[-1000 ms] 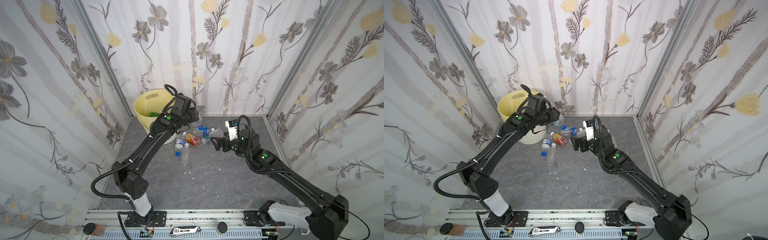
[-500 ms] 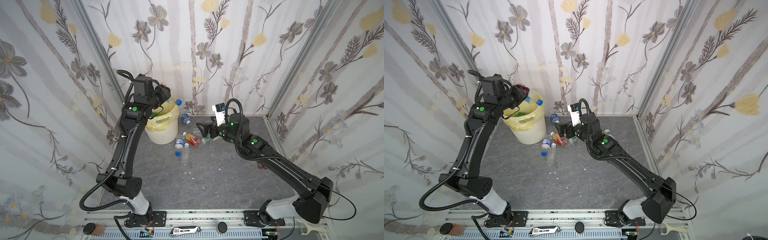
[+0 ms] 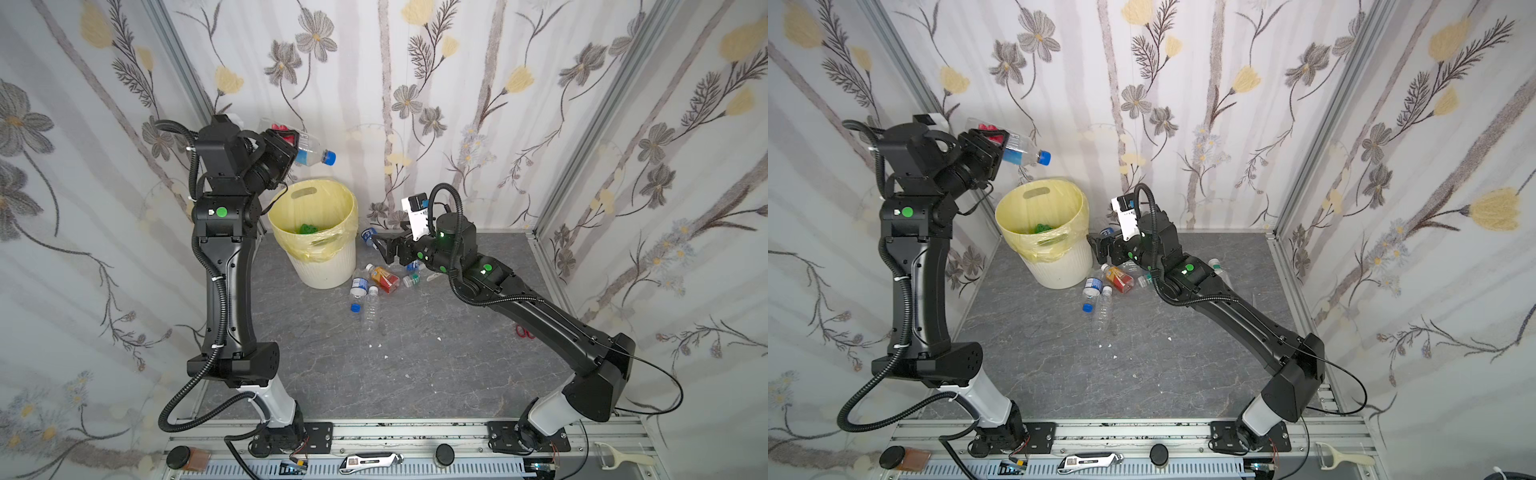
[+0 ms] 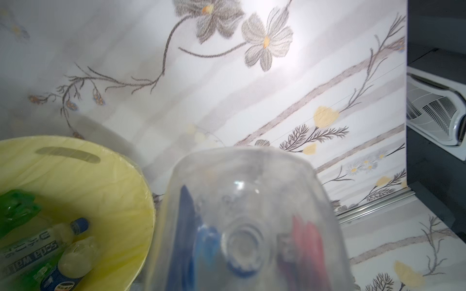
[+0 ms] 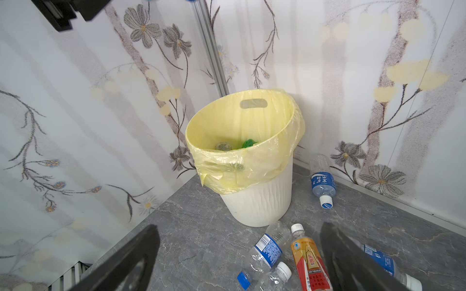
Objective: Throw the plastic bottles in the bin
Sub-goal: 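Carry the blue-capped bottle over the bin with the left gripper while right withdraws, then open the left gripper over the bin while the right gripper moves to the green-labelled bottle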
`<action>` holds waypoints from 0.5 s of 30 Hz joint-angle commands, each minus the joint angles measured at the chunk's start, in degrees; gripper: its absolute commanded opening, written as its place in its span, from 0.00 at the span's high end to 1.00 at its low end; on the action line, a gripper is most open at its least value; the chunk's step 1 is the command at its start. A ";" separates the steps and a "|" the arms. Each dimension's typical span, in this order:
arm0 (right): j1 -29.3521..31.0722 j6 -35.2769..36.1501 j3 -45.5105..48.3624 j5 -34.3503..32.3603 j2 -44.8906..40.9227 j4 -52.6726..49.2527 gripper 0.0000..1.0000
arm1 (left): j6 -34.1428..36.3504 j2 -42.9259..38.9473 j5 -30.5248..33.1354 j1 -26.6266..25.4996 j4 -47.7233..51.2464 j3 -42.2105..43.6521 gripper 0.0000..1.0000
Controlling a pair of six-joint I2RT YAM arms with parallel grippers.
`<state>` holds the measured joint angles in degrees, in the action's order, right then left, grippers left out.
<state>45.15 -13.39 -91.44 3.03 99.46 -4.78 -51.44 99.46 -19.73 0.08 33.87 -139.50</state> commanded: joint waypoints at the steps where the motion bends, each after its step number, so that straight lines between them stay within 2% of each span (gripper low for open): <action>1: 0.12 0.19 -0.28 -0.23 0.72 1.13 0.00 | -2.96 1.80 -2.20 0.70 -2.21 -0.59 0.48; 4: 0.12 0.20 0.09 -0.31 0.98 0.82 0.00 | -2.15 2.82 -1.99 1.02 -2.54 5.22 0.39; 8: 0.12 0.13 0.93 -0.55 0.76 0.84 0.00 | -2.45 4.09 -2.70 2.74 -3.01 16.62 0.15; 9: 0.12 0.12 1.13 -0.49 0.65 0.83 0.00 | -2.60 4.26 -2.70 3.31 -3.03 17.78 0.12; 15: 0.12 -0.27 2.48 -0.72 0.01 1.39 0.00 | -2.11 2.69 -2.42 3.69 -3.41 14.83 0.00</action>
<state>45.15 -13.41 -89.43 2.59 99.94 -5.19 -54.02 103.57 -21.69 3.79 33.85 -123.31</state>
